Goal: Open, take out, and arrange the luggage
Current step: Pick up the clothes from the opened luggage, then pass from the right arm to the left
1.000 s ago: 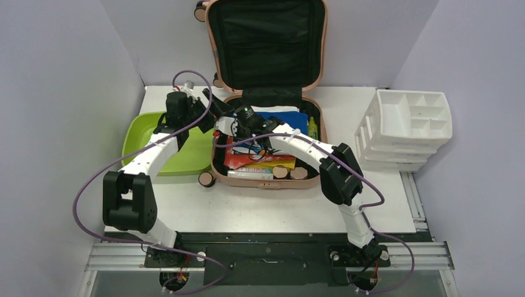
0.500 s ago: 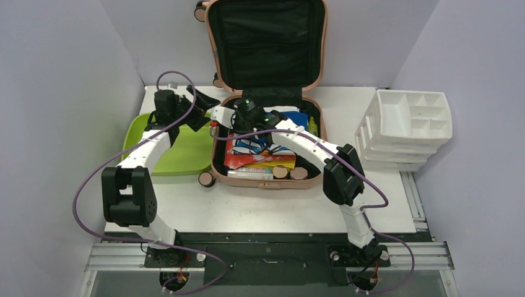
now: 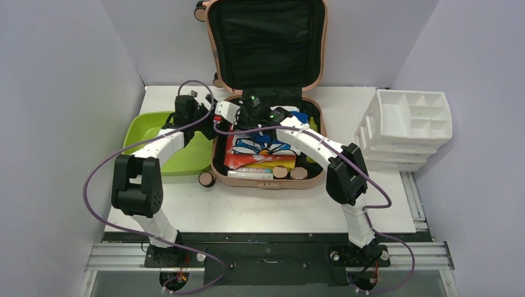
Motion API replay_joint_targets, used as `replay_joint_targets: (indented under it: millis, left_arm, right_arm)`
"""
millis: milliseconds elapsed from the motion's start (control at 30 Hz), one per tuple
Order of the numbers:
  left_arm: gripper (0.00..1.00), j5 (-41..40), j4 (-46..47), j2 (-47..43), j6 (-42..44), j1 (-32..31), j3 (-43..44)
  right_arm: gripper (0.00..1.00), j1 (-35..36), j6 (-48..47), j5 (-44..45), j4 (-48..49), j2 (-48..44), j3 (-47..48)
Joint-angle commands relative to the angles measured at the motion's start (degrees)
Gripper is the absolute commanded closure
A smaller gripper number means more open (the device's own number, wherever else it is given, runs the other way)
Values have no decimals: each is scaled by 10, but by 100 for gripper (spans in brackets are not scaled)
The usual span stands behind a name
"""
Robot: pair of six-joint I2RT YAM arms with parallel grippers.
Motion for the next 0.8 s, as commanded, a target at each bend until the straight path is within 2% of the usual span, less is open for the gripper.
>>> replay_joint_targets:
  millis: [0, 767]
  left_arm:
    - [4, -9, -14, 30, 6, -3, 33]
    - [1, 80, 2, 142, -23, -16, 95]
  right_arm:
    - [96, -2, 8, -14, 18, -53, -9]
    - [97, 2, 18, -49, -6, -54, -8]
